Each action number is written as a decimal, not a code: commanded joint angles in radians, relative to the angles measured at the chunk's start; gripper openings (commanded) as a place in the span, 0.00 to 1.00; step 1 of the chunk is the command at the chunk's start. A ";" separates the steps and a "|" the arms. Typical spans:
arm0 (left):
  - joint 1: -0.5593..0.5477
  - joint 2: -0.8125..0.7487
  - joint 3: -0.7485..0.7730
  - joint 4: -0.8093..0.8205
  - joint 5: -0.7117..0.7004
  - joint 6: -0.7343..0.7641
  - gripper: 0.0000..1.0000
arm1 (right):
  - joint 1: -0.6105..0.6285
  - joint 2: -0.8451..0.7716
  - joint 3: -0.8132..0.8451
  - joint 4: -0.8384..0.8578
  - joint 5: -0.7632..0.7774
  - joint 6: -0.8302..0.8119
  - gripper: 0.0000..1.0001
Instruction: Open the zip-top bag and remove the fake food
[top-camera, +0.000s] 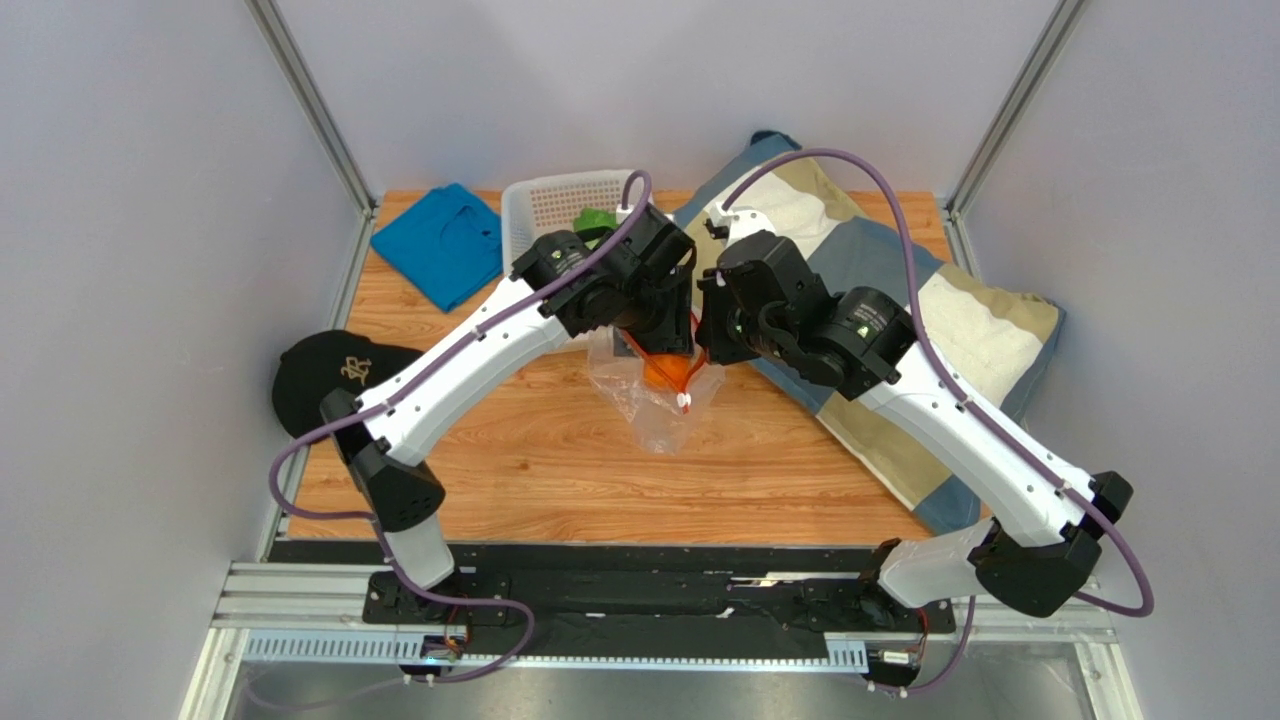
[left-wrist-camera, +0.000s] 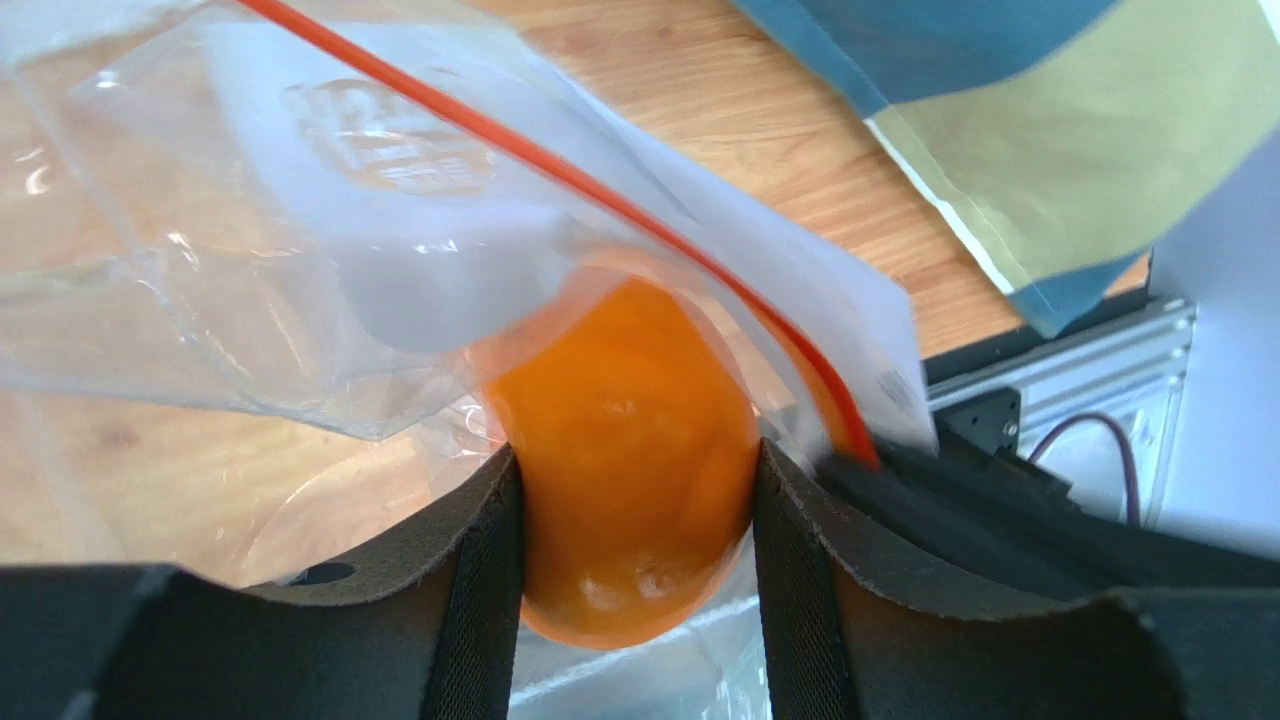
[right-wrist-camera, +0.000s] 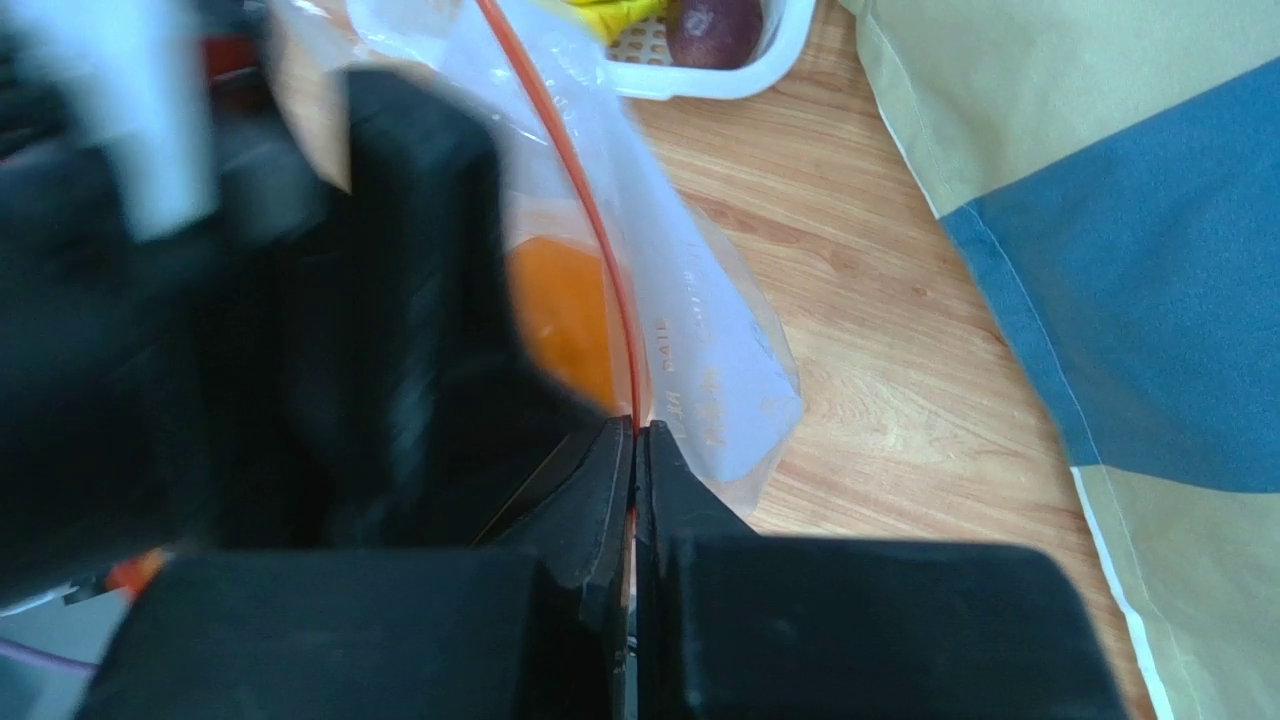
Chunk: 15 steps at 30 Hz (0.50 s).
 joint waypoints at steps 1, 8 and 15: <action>0.028 0.060 0.051 -0.154 0.011 -0.208 0.00 | 0.020 0.002 0.092 -0.030 0.022 -0.036 0.00; 0.051 0.057 0.059 -0.157 -0.063 -0.339 0.00 | 0.046 0.002 0.097 -0.035 0.049 0.014 0.00; 0.084 0.069 0.068 -0.137 -0.012 -0.428 0.00 | 0.084 0.012 0.064 -0.028 0.058 0.080 0.00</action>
